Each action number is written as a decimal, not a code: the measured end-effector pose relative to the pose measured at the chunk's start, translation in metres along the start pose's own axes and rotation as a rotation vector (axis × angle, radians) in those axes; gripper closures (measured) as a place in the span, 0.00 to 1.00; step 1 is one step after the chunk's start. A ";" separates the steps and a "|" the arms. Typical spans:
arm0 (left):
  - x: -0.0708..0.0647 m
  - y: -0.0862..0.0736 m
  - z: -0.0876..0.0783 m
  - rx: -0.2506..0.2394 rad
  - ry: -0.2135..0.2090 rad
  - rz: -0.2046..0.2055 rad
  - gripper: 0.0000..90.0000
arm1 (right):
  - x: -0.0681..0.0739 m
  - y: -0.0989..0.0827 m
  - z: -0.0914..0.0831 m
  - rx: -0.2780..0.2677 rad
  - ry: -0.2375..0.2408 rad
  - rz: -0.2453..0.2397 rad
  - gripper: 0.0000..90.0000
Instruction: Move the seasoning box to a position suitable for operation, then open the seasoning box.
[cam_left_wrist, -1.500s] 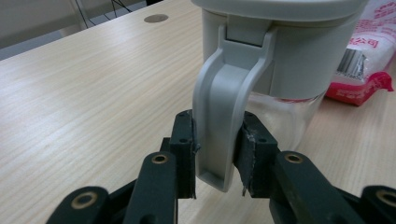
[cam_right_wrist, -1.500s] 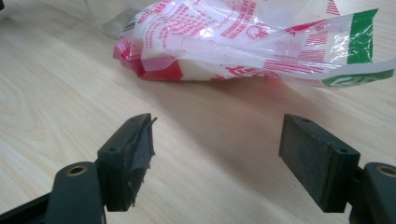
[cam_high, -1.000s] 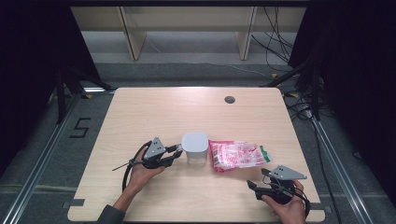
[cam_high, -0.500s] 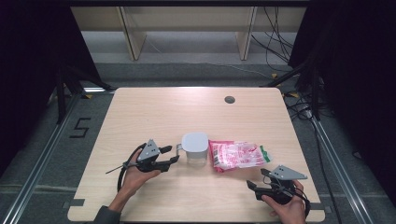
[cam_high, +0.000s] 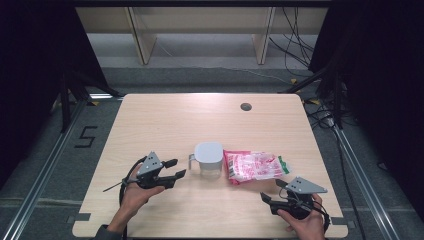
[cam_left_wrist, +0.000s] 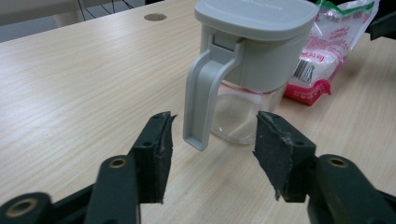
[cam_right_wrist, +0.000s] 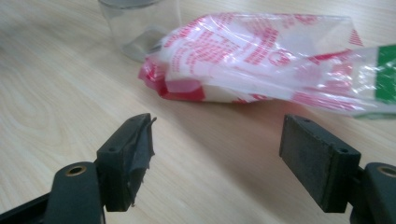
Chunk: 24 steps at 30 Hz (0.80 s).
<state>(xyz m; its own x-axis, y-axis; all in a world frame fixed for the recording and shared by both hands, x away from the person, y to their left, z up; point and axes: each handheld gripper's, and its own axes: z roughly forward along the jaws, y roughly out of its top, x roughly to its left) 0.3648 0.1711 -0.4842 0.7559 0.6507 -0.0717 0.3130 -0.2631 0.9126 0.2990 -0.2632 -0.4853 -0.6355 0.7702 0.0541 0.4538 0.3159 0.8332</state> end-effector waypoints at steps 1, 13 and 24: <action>-0.002 0.003 -0.003 -0.006 -0.001 0.006 0.56 | 0.002 0.001 0.002 -0.002 0.012 -0.014 0.30; -0.014 0.018 -0.007 -0.004 0.038 0.012 0.95 | 0.001 0.000 0.003 0.019 0.005 -0.015 0.29; -0.016 0.036 0.006 -0.039 0.022 0.003 0.99 | 0.004 0.002 0.005 0.000 0.011 0.004 0.29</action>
<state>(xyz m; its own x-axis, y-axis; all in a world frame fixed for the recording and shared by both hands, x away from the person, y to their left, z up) 0.3678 0.1470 -0.4524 0.7438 0.6657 -0.0601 0.2876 -0.2376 0.9278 0.3005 -0.2561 -0.4859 -0.6407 0.7652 0.0634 0.4561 0.3128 0.8331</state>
